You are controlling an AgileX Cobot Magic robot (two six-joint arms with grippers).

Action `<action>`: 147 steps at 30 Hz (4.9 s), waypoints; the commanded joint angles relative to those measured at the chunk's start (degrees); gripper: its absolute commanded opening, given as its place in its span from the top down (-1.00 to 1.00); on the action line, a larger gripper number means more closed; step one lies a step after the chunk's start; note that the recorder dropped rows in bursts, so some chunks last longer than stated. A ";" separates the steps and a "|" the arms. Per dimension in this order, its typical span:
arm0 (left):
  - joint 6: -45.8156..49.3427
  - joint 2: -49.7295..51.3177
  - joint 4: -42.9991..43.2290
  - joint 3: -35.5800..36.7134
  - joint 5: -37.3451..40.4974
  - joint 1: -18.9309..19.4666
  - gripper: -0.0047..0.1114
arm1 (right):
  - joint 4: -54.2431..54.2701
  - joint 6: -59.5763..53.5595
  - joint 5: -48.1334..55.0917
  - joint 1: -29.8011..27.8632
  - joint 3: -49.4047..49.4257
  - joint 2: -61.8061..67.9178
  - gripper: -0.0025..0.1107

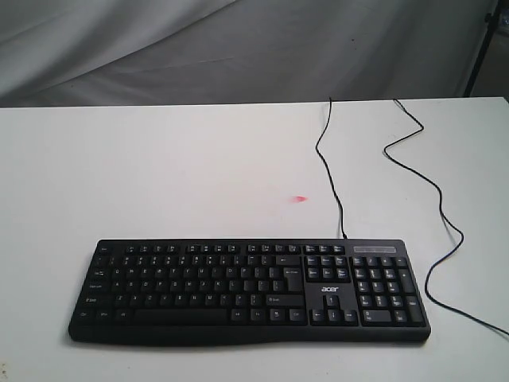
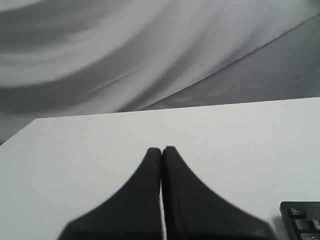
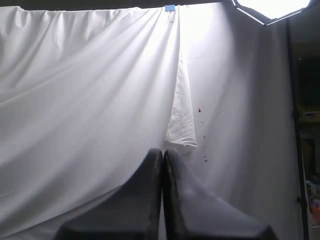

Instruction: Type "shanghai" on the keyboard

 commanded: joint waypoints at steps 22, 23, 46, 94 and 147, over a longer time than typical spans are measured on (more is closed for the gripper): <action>-0.16 0.18 -0.03 0.29 -0.17 -0.22 0.91 | 0.19 10.87 -9.55 -0.39 0.23 -0.27 0.96; -0.16 0.18 -0.03 0.29 -0.17 -0.22 0.91 | 0.19 11.49 -9.55 -0.39 0.23 -0.27 0.96; -0.16 0.18 -0.03 0.29 -0.17 -0.22 0.91 | -54.01 54.37 -26.25 -0.39 -19.83 28.29 0.96; -0.16 0.18 -0.03 0.29 -0.17 -0.22 0.91 | 20.40 -43.62 63.04 -0.31 -88.22 85.33 0.96; -0.16 0.18 -0.03 0.29 -0.17 -0.22 0.91 | 45.53 -74.48 50.24 40.40 -87.61 124.27 0.96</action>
